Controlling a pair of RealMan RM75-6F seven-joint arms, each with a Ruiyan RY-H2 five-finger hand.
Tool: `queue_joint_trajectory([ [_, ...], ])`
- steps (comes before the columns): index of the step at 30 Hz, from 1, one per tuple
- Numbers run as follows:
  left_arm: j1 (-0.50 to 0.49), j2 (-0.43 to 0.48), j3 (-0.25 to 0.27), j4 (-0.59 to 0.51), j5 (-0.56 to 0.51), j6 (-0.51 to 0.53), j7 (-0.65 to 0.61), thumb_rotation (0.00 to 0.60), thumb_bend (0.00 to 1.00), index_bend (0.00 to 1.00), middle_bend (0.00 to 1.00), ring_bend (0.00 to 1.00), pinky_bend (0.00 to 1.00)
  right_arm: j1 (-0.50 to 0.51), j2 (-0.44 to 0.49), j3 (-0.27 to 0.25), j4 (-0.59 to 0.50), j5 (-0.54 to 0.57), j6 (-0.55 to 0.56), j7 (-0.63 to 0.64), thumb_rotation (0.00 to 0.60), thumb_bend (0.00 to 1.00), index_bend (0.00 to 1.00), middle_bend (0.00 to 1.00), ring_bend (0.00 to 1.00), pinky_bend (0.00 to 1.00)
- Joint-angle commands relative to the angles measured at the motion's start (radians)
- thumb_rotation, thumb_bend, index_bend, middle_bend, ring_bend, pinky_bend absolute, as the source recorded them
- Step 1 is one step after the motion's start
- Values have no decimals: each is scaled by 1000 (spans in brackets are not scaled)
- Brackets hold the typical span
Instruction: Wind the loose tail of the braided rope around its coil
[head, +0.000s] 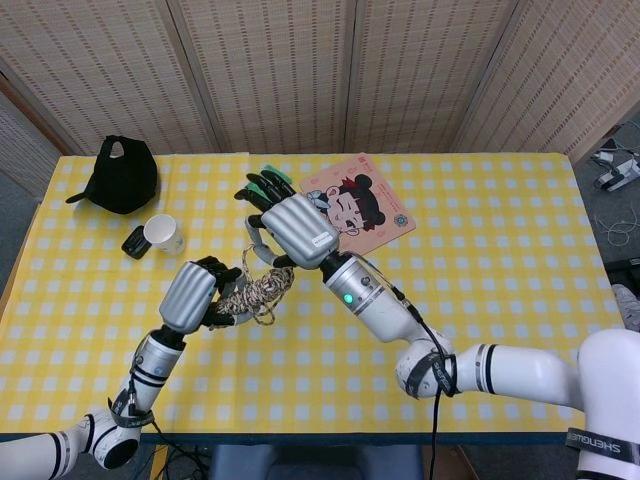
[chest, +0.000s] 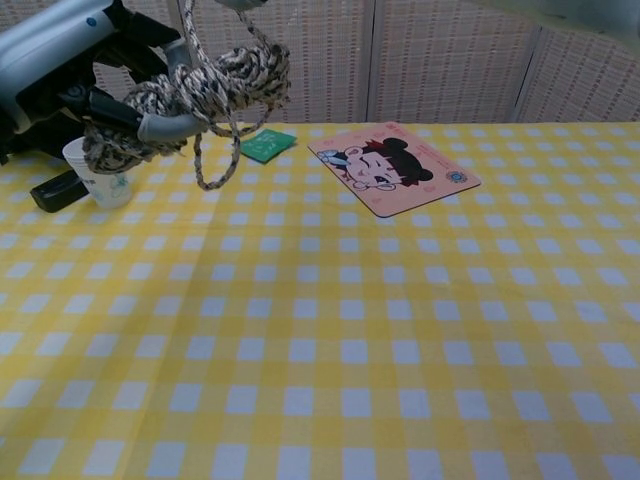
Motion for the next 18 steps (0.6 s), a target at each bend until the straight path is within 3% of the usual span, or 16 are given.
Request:
queue_joint_trajectory([
  [1, 3, 3, -2, -9, 22, 21, -27, 508, 228, 764, 822, 686, 539, -5, -1, -8, 13, 8, -1, 10, 600, 396, 635, 188, 0, 0],
  [18, 17, 29, -57, -70, 34, 89, -169, 531, 228, 772, 823, 690, 539, -73, -43, -102, 162, -46, -30, 159, 600, 396, 637, 188, 0, 0],
])
